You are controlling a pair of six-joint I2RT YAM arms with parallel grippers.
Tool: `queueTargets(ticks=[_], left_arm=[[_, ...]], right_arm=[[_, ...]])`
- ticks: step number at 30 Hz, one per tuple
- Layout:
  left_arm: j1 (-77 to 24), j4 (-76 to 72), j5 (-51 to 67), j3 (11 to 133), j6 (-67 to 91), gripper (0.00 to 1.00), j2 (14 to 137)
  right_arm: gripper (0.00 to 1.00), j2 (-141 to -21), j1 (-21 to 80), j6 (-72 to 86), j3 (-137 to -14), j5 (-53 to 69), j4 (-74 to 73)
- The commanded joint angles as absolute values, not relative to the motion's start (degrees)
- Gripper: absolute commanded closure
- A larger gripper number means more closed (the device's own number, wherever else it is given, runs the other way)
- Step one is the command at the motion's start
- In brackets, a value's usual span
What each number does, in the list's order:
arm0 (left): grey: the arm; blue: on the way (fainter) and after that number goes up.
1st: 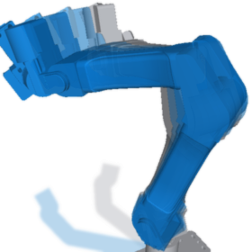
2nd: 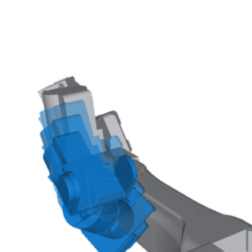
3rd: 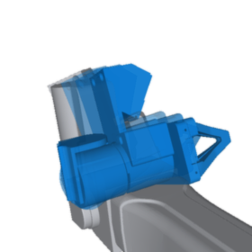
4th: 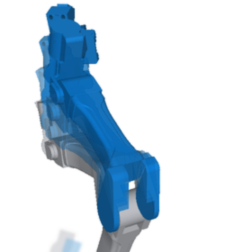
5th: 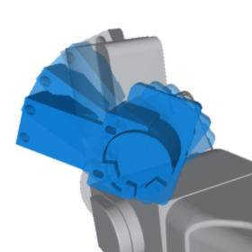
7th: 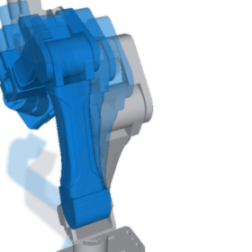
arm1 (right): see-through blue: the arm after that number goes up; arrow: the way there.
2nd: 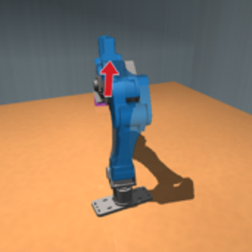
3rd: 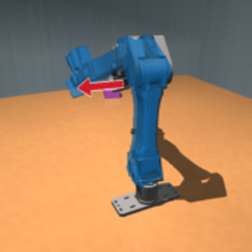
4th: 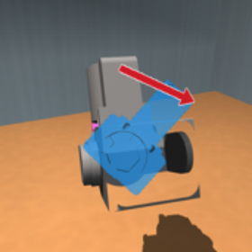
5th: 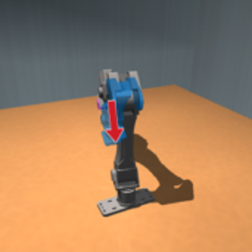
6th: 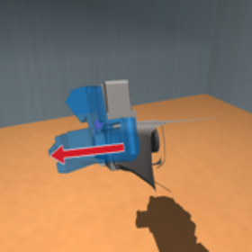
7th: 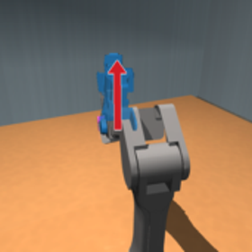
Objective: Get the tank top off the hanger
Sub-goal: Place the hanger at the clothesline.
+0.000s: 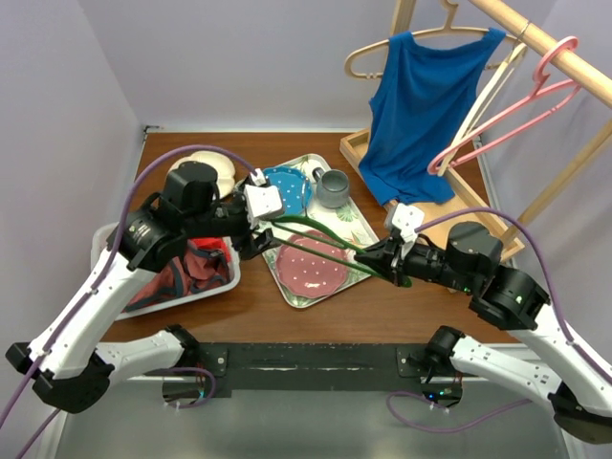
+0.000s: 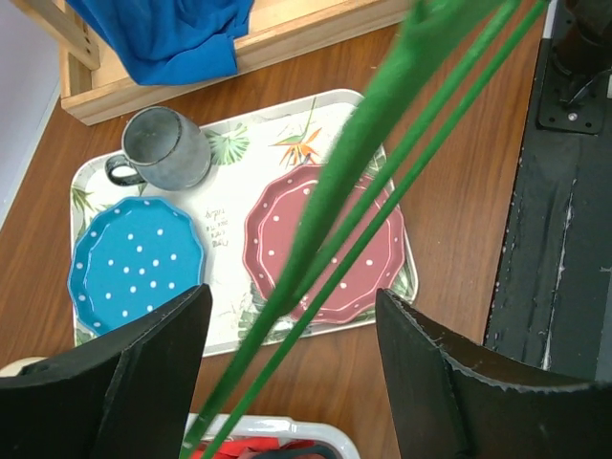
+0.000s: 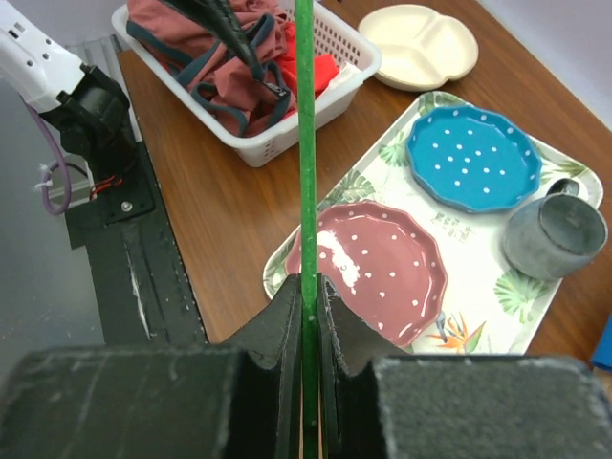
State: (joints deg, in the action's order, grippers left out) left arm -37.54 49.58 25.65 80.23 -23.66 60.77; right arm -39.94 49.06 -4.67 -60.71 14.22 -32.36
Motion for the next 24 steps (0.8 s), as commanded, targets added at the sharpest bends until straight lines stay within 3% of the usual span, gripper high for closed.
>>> queueTargets(ticks=[1,5,11,19,23,24], left_arm=[[-35.8,51.5,29.0,83.8,-26.0,0.27,64.0],[-33.8,51.9,32.0,84.6,-26.9,0.32,65.6],[-29.9,51.9,36.3,86.0,-27.9,0.51,65.6],[-29.1,50.1,34.1,82.7,-27.7,0.62,61.9],[-29.1,49.6,33.9,82.0,-27.9,0.89,60.8],[-29.1,49.3,33.7,81.6,-27.9,0.91,60.6]], right_arm=[[1.0,-37.9,48.9,-6.9,-65.2,13.3,-33.4],[1.0,-36.6,48.9,-8.0,-66.4,10.5,-35.6],[1.0,-36.7,48.9,-8.3,-67.9,7.5,-37.8],[1.0,-38.1,48.9,-8.8,-67.5,3.8,-39.6],[1.0,-38.6,48.8,-7.9,-67.2,4.4,-38.3],[1.0,-39.0,48.9,-7.9,-67.6,4.1,-38.5]])
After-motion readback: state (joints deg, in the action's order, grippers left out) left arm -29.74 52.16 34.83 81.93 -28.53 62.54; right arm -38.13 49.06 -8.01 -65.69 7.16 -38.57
